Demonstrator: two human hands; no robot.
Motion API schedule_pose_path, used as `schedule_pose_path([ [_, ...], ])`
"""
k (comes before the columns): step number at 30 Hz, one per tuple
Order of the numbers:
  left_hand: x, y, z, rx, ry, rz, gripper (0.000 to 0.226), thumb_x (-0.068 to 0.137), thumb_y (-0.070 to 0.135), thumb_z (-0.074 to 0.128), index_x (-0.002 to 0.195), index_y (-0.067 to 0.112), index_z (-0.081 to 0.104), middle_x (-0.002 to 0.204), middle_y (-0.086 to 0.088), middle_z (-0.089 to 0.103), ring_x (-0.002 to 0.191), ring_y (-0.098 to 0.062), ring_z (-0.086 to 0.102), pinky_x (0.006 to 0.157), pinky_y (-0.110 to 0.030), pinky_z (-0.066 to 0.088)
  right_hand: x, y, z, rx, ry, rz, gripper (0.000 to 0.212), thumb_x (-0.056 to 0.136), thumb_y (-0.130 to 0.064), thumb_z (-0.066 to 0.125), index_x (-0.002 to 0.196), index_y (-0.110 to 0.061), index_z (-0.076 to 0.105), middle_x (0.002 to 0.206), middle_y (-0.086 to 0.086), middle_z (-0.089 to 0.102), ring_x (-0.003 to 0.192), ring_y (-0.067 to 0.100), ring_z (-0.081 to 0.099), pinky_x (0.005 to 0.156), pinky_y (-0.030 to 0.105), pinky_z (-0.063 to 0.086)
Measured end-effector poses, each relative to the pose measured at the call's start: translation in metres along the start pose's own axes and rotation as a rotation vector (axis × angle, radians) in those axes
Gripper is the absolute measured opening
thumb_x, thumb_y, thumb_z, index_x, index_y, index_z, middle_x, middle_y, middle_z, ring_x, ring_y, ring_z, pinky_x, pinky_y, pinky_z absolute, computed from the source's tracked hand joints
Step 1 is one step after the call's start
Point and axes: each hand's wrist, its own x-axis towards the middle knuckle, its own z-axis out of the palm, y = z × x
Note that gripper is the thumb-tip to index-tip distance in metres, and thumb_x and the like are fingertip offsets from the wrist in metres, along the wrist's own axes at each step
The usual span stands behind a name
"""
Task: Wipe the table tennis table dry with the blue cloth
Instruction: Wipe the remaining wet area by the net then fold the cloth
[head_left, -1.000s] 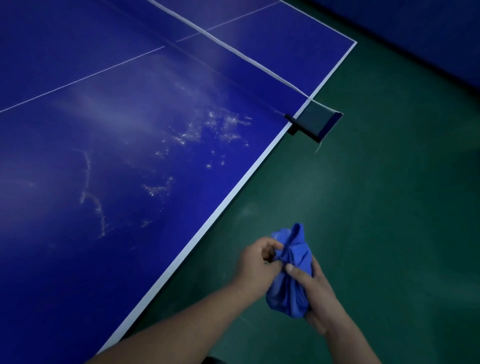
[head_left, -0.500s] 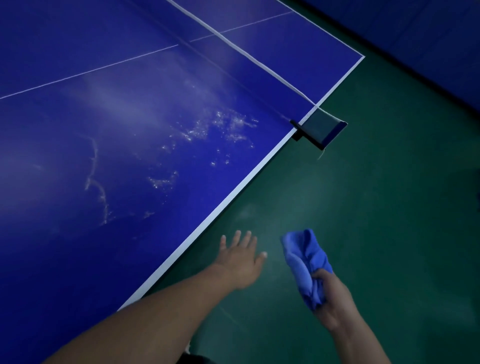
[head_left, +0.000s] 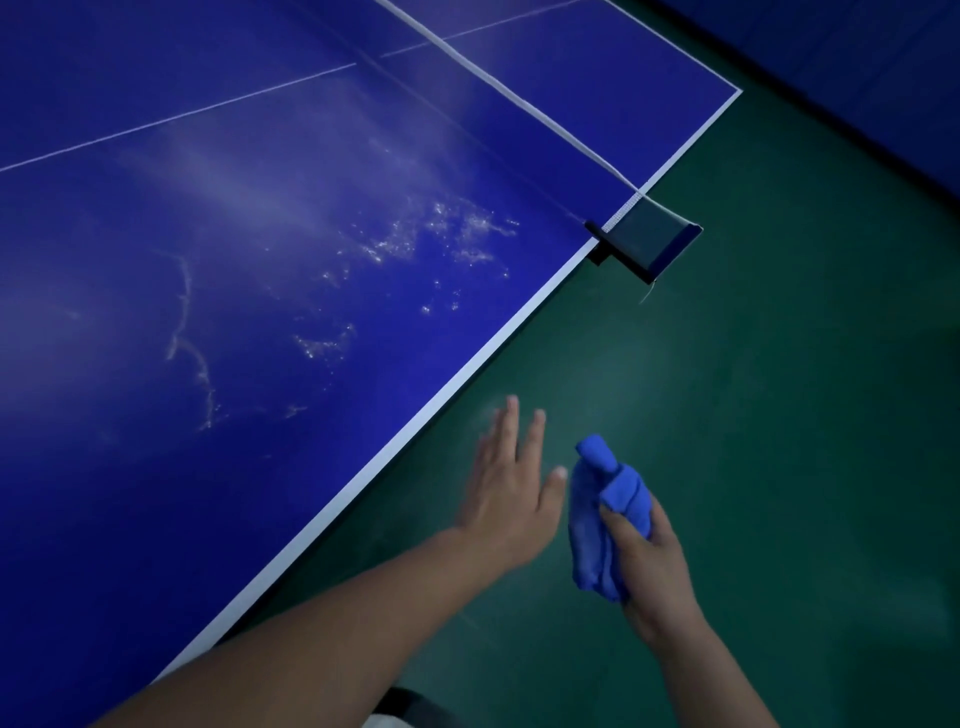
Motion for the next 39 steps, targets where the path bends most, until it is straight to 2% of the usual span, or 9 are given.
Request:
schedule_pose_path([
  [2,-0.003,0.004,0.007,-0.111,0.042,0.201,0.070,0.103,0.047,0.024,0.160,0.010,0.006,0.168,-0.011,-0.007,0.155,-0.020,-0.006,0.125,-0.034,-0.003,0.002,-0.004,0.006,0.050,-0.077,0.004,0.031,0.099,-0.006,0.056,0.122,-0.024,0.064,0.120,0.006,0.072,0.100,0.019,0.071,0.086,0.038,0.055],
  [6,-0.015,-0.035,0.023,0.240,-0.672,-0.051,0.069,0.103,0.059,0.014,0.160,0.020,0.010,0.168,-0.001,0.005,0.154,-0.022,0.010,0.124,-0.050,0.006,0.006,-0.018,0.006,0.200,-0.066,0.089,0.030,0.100,-0.005,0.049,0.116,-0.026,0.064,0.100,0.004,0.075,0.076,0.021,0.070,0.066,0.036,0.053],
  [12,0.013,0.021,0.011,-0.161,0.076,0.157,0.075,0.100,0.059,0.012,0.160,0.014,0.012,0.168,-0.009,0.004,0.155,-0.019,-0.001,0.125,-0.035,-0.001,0.017,-0.006,0.002,0.252,-0.016,0.126,0.033,0.100,0.001,0.045,0.116,-0.021,0.063,0.115,0.011,0.071,0.084,0.019,0.071,0.067,0.033,0.059],
  [16,0.003,-0.011,0.036,0.147,-0.445,-0.053,0.067,0.103,0.057,0.014,0.159,0.021,0.020,0.167,-0.004,0.013,0.155,-0.022,0.008,0.124,-0.045,0.000,0.018,-0.004,0.006,0.424,-0.004,0.194,0.043,0.100,0.003,0.037,0.132,-0.018,0.058,0.099,0.006,0.071,0.068,0.017,0.070,0.049,0.029,0.056],
  [22,0.013,0.017,0.010,-0.116,0.027,0.054,0.071,0.101,0.055,0.011,0.161,0.018,0.013,0.168,-0.010,0.000,0.155,-0.022,0.001,0.124,-0.034,0.001,0.013,0.001,0.010,0.240,-0.068,0.158,0.032,0.099,0.004,0.038,0.111,-0.006,0.066,0.075,0.016,0.066,0.048,0.024,0.056,0.043,0.026,0.043],
  [26,-0.011,-0.030,0.021,0.167,-0.619,-0.352,0.060,0.104,0.053,0.009,0.156,0.029,0.025,0.164,-0.010,0.023,0.149,-0.030,0.026,0.121,-0.051,0.016,0.021,-0.014,0.018,0.312,-0.042,0.147,0.033,0.096,0.003,0.035,0.113,-0.012,0.060,0.071,0.009,0.063,0.046,0.019,0.051,0.042,0.024,0.040],
  [30,0.013,-0.004,0.005,-0.089,-0.001,-0.230,0.068,0.102,0.054,0.004,0.160,0.021,0.014,0.168,0.001,-0.003,0.154,-0.017,-0.001,0.125,-0.038,0.002,0.024,-0.010,0.019,0.158,-0.044,0.063,0.028,0.103,-0.024,0.049,0.119,-0.007,0.064,0.065,0.019,0.057,0.041,0.022,0.048,0.044,0.025,0.039],
  [34,-0.009,-0.034,0.005,0.086,-0.491,-0.153,0.065,0.104,0.055,0.007,0.161,0.024,0.013,0.168,0.002,0.004,0.155,-0.021,0.005,0.123,-0.048,-0.006,0.017,-0.019,0.051,0.316,-0.224,0.233,0.030,0.102,-0.009,0.040,0.124,-0.008,0.060,0.099,0.014,0.069,0.061,0.020,0.067,0.047,0.025,0.050],
  [39,-0.071,-0.121,-0.041,0.111,-0.066,-0.334,0.057,0.107,0.046,0.023,0.158,0.021,0.023,0.168,0.002,0.008,0.152,-0.018,0.013,0.125,-0.042,0.012,0.014,-0.013,0.098,0.003,-0.231,-0.042,0.033,0.098,-0.010,0.060,0.128,-0.023,0.060,0.119,0.001,0.071,0.110,0.021,0.068,0.088,0.034,0.053],
])
